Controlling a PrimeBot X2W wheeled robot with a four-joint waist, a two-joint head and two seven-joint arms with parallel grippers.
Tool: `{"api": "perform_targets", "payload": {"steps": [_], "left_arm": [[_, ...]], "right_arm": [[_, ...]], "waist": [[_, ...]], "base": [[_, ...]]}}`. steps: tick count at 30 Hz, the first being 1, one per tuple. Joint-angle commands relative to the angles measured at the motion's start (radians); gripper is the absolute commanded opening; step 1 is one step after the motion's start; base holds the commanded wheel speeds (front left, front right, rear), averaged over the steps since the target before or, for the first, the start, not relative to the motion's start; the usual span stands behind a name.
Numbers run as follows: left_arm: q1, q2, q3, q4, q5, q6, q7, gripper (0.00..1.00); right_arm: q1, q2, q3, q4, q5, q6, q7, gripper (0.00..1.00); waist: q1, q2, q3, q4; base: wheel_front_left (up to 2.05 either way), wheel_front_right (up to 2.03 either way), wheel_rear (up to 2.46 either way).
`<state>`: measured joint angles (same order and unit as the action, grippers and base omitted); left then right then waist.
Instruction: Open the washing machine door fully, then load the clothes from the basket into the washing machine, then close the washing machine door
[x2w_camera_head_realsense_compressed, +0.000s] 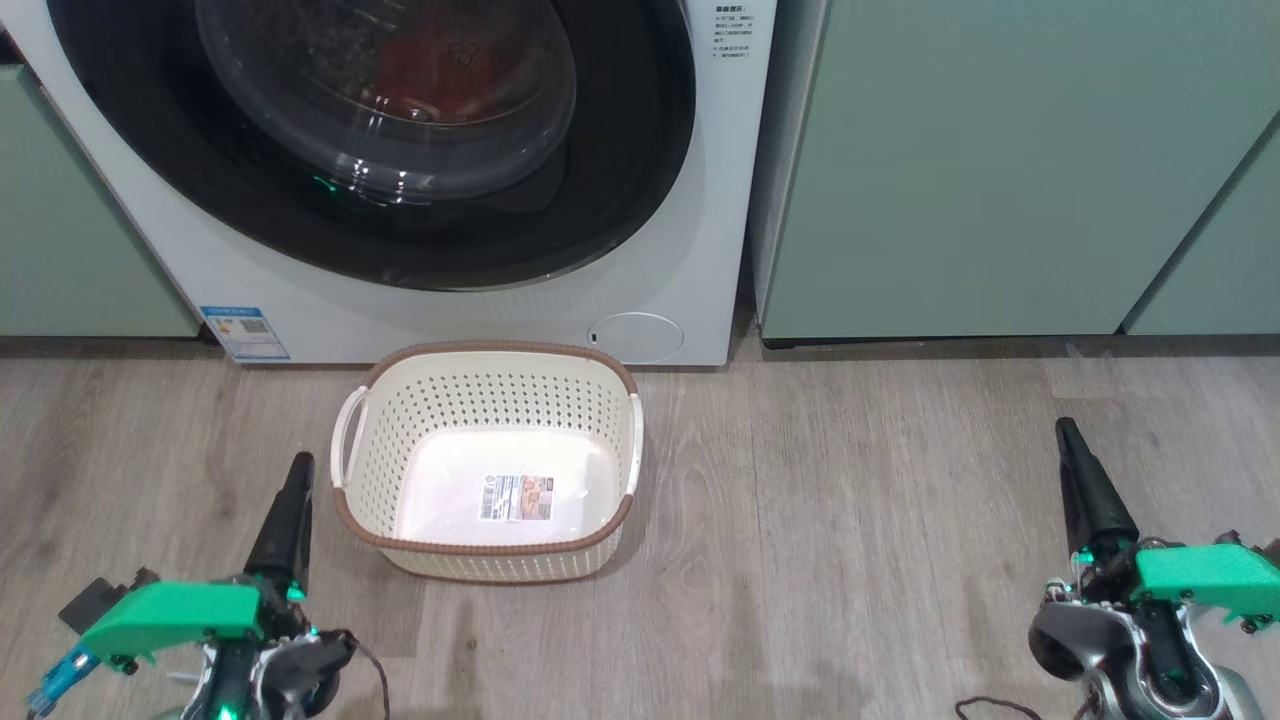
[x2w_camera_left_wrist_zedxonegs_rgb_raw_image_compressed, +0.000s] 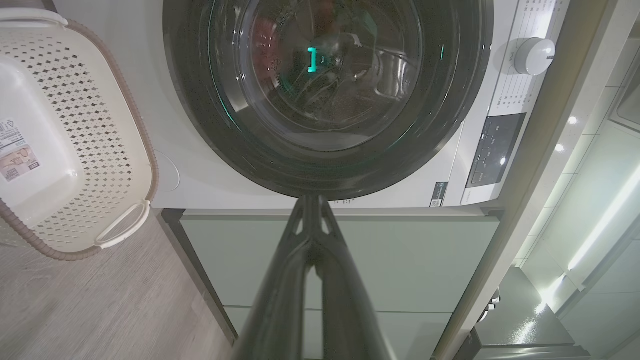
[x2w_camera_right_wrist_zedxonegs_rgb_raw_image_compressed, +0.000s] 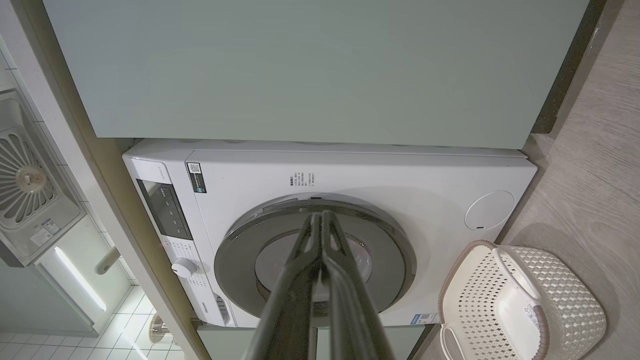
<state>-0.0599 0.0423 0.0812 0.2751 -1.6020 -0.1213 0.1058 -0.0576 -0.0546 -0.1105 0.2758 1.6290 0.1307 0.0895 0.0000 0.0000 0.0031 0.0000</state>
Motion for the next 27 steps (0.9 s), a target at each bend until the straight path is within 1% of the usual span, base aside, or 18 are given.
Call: {"api": "perform_targets", "payload": {"steps": [1, 27], "left_arm": [[-0.048, 0.008, 0.034, -0.030, -0.006, -0.009, 0.008, 0.00], [-0.048, 0.008, 0.034, -0.030, -0.006, -0.009, 0.008, 0.00]], "right_arm": [[-0.048, -0.011, 0.017, -0.032, -0.003, 0.000, 0.007, 0.00], [-0.049, -0.006, 0.011, -0.032, -0.008, 0.000, 0.012, 0.00]], "waist": [[0.0000, 0.0000, 0.000, 0.000], [0.0000, 0.0000, 0.000, 0.000]], "base": [[0.00, 0.00, 0.00], [0.00, 0.00, 0.00]]}}
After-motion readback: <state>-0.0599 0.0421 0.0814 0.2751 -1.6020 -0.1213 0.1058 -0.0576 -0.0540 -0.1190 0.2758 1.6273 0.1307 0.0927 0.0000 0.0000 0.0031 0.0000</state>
